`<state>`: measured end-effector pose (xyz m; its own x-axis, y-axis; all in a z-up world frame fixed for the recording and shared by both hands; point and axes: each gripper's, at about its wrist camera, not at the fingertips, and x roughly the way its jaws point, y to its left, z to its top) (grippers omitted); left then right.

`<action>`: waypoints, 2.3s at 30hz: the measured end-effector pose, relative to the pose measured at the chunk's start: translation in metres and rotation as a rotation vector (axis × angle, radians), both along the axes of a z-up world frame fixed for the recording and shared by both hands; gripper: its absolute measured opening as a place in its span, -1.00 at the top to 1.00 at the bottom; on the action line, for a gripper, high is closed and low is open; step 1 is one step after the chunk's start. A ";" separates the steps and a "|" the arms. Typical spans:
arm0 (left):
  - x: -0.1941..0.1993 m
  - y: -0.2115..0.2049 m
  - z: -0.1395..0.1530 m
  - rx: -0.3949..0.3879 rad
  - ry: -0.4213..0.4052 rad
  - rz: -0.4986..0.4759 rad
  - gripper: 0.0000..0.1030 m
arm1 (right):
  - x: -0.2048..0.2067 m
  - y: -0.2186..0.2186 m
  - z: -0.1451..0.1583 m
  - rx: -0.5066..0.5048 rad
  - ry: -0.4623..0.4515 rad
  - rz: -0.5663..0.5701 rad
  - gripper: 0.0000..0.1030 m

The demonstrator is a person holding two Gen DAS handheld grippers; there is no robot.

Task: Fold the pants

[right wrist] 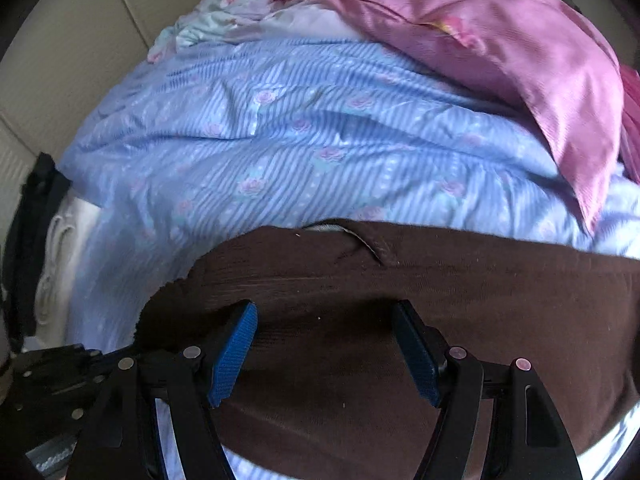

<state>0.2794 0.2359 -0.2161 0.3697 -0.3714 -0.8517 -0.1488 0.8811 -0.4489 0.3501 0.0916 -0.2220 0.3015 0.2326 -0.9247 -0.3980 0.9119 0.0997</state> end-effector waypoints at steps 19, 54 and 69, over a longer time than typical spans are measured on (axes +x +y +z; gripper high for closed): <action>-0.047 -0.091 0.088 0.332 -0.164 -0.143 0.12 | -0.093 -0.212 0.058 0.091 -0.079 -0.306 -0.39; 0.104 -0.297 0.038 0.570 -0.142 -0.439 0.02 | -0.073 -0.322 0.015 0.242 0.009 -0.278 -0.34; -0.007 -0.391 0.001 0.659 -0.269 -0.852 -0.13 | -0.100 -0.359 -0.006 0.145 0.077 -0.386 -0.16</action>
